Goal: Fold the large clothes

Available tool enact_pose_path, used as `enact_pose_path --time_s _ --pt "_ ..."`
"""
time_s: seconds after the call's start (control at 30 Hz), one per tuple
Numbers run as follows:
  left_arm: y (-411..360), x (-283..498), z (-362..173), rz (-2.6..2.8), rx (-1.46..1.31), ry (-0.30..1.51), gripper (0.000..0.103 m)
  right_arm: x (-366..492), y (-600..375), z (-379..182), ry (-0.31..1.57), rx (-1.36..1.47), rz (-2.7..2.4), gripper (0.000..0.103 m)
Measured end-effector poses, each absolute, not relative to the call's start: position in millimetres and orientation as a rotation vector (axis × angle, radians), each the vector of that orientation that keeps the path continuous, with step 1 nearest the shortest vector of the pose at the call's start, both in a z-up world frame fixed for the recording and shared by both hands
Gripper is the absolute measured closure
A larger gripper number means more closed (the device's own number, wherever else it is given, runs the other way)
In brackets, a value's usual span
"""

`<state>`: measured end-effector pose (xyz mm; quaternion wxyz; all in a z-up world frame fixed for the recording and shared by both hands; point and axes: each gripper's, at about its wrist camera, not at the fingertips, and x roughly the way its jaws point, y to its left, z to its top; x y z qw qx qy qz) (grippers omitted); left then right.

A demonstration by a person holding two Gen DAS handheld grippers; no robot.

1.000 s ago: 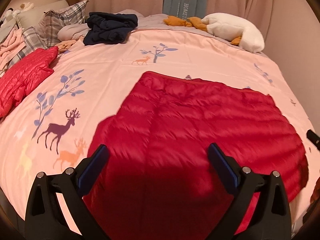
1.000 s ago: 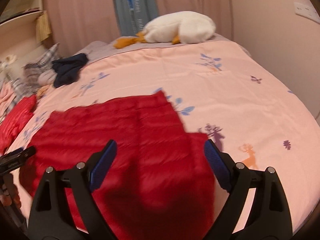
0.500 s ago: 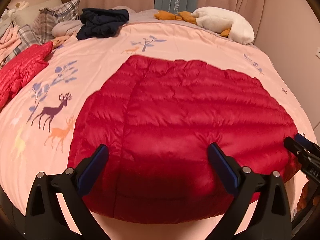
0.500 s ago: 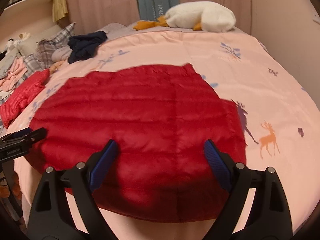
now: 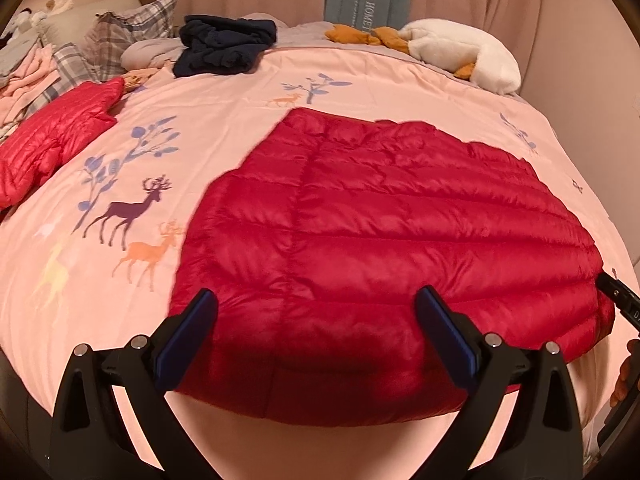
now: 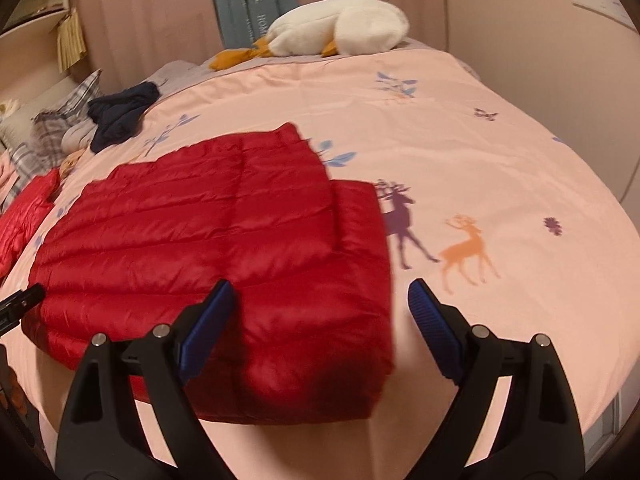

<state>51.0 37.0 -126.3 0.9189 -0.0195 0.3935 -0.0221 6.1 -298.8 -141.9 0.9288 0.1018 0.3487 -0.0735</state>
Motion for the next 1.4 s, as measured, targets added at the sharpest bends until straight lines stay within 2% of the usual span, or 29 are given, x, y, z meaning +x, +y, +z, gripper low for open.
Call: enact_pose_path --time_s 0.3,0.8,1.17,1.4 --pt "54 43 -131 -0.022 -0.06 0.822 0.002 -4 -273 -130 0.679 0.22 0.018 0.013" --pt "58 45 -150 -0.028 -0.055 0.862 0.001 11 -268 -168 0.804 0.21 0.0 0.01" --pt "51 21 -127 -0.048 -0.04 0.785 0.001 -17 -252 -131 0.667 0.189 0.032 0.01" --pt "20 19 -129 -0.099 0.039 0.77 0.001 -8 -217 -146 0.709 0.076 0.071 0.01"
